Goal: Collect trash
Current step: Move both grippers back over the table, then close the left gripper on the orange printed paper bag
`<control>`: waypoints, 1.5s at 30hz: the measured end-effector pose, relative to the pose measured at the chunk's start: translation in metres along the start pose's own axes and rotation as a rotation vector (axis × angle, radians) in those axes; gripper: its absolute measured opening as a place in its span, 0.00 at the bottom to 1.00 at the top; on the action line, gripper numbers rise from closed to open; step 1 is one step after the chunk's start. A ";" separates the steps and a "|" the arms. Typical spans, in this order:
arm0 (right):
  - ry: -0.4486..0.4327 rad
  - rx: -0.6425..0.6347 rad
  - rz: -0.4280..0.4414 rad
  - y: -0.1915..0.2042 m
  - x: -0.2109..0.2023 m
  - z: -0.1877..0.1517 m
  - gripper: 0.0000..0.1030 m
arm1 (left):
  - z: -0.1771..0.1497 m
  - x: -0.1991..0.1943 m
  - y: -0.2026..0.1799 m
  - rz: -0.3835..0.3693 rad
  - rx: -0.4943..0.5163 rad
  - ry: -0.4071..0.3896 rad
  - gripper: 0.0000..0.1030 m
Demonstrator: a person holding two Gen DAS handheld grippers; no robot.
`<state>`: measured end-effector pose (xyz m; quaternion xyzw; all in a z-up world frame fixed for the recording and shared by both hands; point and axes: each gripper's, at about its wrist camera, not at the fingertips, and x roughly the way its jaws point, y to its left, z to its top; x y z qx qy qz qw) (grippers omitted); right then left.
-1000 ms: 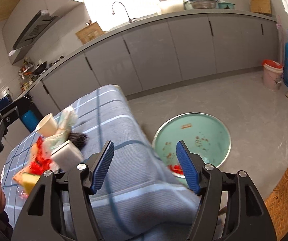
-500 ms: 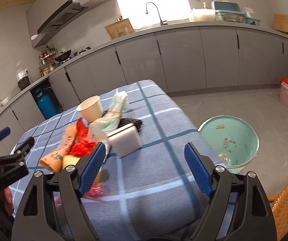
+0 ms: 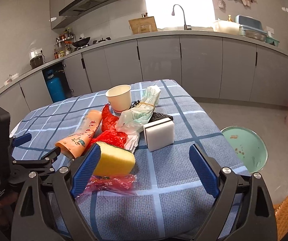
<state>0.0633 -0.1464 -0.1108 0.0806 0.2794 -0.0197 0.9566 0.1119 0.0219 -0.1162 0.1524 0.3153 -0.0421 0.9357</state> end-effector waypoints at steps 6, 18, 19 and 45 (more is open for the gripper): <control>0.014 -0.015 0.008 0.004 0.003 -0.004 0.86 | 0.005 0.012 -0.008 -0.015 0.017 -0.011 0.88; 0.029 -0.019 0.014 0.006 0.006 -0.009 0.89 | 0.002 0.015 -0.016 -0.069 0.018 0.006 0.06; 0.030 -0.021 0.015 0.006 0.006 -0.009 0.89 | 0.001 0.013 -0.016 -0.066 0.019 0.002 0.06; 0.138 -0.198 0.101 0.059 0.058 -0.010 0.41 | -0.006 -0.023 0.006 0.097 -0.008 -0.110 0.05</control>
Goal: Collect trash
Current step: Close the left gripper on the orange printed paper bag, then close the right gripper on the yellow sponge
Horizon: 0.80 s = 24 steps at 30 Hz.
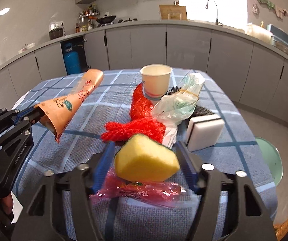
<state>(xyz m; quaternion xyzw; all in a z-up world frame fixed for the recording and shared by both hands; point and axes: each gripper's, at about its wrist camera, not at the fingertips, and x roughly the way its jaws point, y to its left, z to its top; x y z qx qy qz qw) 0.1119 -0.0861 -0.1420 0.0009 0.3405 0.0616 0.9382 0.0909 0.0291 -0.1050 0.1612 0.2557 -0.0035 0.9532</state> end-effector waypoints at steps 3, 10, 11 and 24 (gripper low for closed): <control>-0.004 -0.022 0.003 0.006 0.000 -0.001 0.37 | -0.001 -0.002 -0.001 -0.007 0.002 -0.004 0.05; -0.078 -0.029 0.003 0.005 -0.018 0.003 0.35 | 0.003 -0.012 -0.001 0.001 0.005 -0.033 0.05; -0.090 -0.026 0.002 0.004 -0.021 0.003 0.35 | 0.004 -0.013 -0.002 0.002 0.005 -0.039 0.05; -0.175 0.001 -0.008 -0.006 -0.049 0.008 0.35 | 0.017 -0.032 -0.002 0.015 0.012 -0.100 0.05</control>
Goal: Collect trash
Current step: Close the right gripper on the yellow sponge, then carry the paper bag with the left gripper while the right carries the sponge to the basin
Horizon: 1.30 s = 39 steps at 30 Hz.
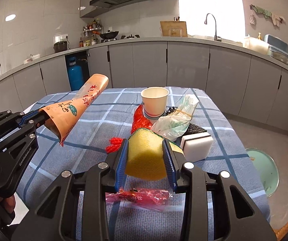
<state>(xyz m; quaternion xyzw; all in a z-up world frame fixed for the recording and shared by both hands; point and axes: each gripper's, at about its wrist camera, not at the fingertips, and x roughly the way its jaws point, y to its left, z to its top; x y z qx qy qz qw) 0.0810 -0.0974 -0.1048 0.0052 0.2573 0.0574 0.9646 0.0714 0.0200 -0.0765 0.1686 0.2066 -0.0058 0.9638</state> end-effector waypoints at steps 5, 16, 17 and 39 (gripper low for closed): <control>-0.025 0.002 -0.009 -0.003 -0.007 0.002 0.35 | 0.005 -0.005 0.001 -0.006 0.000 -0.014 0.05; -0.068 0.044 -0.040 -0.022 -0.020 0.004 0.35 | 0.025 -0.017 -0.007 -0.029 0.017 -0.064 0.05; -0.070 0.049 -0.042 -0.024 -0.021 0.004 0.35 | 0.027 -0.017 -0.008 -0.032 0.021 -0.068 0.05; -0.115 0.153 -0.116 -0.073 -0.040 -0.002 0.35 | 0.065 -0.036 -0.068 -0.127 0.120 -0.186 0.05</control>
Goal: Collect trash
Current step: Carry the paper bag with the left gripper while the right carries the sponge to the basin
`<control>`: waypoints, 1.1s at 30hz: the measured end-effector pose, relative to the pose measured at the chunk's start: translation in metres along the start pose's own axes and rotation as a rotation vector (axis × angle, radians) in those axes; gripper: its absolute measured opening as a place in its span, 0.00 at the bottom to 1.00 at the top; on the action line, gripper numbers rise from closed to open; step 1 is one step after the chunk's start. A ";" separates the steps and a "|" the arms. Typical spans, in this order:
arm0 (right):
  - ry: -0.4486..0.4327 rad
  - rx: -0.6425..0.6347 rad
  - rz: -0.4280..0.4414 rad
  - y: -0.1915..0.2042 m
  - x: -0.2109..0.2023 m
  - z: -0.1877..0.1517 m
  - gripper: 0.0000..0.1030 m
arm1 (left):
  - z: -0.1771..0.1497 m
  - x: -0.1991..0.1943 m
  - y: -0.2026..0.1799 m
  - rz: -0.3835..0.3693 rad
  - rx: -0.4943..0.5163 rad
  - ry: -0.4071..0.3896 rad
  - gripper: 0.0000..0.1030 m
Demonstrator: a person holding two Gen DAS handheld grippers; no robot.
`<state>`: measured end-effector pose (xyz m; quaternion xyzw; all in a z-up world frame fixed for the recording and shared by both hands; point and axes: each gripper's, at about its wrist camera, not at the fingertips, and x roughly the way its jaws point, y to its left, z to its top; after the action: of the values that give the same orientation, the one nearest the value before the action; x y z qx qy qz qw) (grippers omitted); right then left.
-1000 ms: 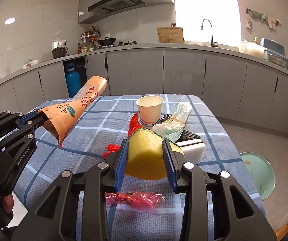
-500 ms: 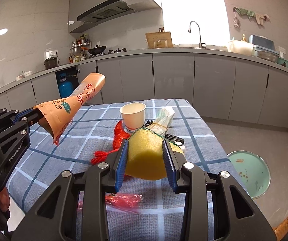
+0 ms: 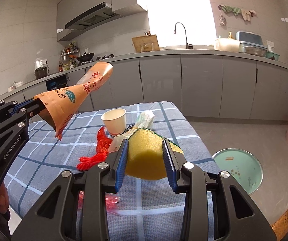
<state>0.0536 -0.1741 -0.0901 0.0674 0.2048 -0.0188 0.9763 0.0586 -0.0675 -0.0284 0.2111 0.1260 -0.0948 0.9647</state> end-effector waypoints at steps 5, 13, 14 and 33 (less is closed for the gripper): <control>-0.005 0.030 -0.024 -0.016 -0.001 0.000 0.35 | 0.008 0.003 -0.011 -0.023 0.017 -0.012 0.05; -0.011 0.073 -0.079 -0.054 -0.002 0.002 0.35 | 0.027 0.013 -0.038 -0.087 0.040 -0.033 0.05; -0.013 0.081 -0.089 -0.060 -0.002 0.002 0.35 | 0.029 0.014 -0.040 -0.091 0.044 -0.037 0.05; -0.031 0.150 -0.209 -0.151 0.004 0.011 0.35 | 0.071 0.048 -0.126 -0.251 0.112 -0.060 0.05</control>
<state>0.0524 -0.3255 -0.1004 0.1184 0.1935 -0.1369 0.9643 0.0887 -0.2168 -0.0275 0.2445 0.1173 -0.2281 0.9351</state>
